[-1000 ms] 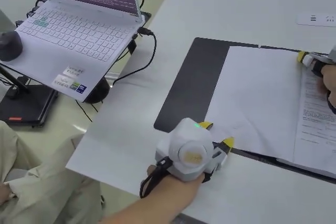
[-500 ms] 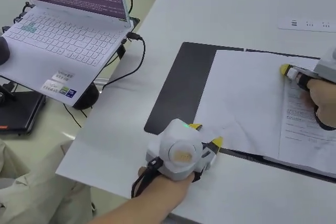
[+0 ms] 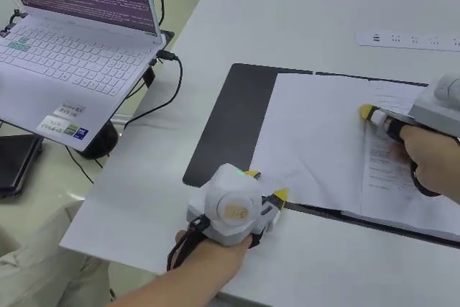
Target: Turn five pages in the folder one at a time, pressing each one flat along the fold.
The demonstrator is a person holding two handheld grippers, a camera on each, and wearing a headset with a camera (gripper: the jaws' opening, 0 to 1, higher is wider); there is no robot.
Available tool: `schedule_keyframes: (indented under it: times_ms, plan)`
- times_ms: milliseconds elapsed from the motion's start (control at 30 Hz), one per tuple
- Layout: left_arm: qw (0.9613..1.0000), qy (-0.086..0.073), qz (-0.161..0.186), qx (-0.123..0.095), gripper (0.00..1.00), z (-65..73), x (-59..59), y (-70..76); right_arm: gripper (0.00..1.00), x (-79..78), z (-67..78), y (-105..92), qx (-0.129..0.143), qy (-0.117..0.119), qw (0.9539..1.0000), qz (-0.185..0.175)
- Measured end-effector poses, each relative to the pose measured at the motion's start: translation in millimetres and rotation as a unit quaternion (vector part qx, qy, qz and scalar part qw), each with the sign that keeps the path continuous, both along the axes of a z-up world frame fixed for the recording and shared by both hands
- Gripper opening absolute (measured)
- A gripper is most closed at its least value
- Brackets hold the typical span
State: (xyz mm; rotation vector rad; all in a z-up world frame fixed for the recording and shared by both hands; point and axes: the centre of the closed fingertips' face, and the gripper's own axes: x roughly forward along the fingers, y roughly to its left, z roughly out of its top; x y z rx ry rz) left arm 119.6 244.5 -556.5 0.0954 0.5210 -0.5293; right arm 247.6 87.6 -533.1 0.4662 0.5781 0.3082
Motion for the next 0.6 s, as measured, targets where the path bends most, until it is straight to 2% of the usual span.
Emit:
schedule_keyframes:
  times_ms: [200,467,600]
  plan:
    - [1.0,-0.002,0.0,0.0,0.31,0.7,-0.1,-0.3,0.0,-14.9,2.5,4.8,0.009,0.003,0.9999,0.006]
    - [1.0,-0.002,0.0,-0.001,0.31,1.2,-0.7,-0.3,0.0,-32.0,1.7,7.5,0.006,0.012,0.9998,0.013]
    - [1.0,-0.004,0.001,-0.002,0.31,1.3,-0.8,-0.2,0.0,-42.4,-0.1,6.7,0.016,0.02,0.9996,0.008]
